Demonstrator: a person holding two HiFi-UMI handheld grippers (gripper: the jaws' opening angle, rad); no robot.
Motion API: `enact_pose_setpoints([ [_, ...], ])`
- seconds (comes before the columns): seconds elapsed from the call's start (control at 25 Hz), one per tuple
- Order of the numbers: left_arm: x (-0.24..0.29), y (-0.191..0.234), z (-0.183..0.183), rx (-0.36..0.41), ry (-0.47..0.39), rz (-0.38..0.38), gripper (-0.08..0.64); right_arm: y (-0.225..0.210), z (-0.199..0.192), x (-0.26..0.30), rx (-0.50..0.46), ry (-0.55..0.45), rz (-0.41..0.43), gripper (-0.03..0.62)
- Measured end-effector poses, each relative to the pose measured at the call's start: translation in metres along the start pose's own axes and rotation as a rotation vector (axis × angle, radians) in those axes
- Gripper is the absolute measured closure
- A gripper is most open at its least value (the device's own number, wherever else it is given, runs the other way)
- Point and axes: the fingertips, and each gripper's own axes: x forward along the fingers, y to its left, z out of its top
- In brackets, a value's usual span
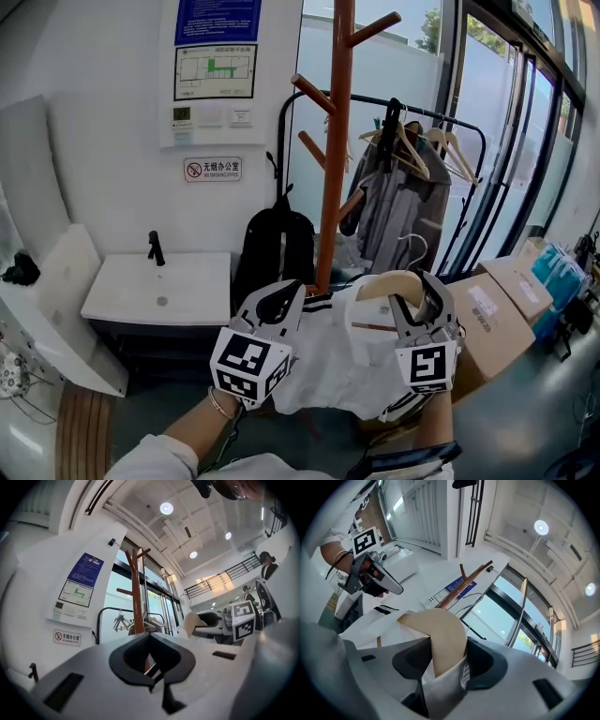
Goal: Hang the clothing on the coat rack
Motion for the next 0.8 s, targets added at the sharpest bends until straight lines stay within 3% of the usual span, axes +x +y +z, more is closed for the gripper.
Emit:
enact_pose_setpoints([
  [0.24, -0.009, 0.004, 0.039, 0.030, -0.018, -0.015, 0.554, -0.023, 0.028, 0.002, 0.056, -0.034, 0.058, 0.362],
  [0.52, -0.004, 0.016, 0.110, 0.150, -0.041, -0.005, 0.554, -0.071, 0.074, 0.019, 0.036, -0.170, 0.087, 0.362],
  [0.8, 0.007, 0.029, 0.164, 0.146, -0.051, -0.019, 0.554, -0.099, 0.117, 0.042, 0.034, -0.253, 0.120, 0.362],
])
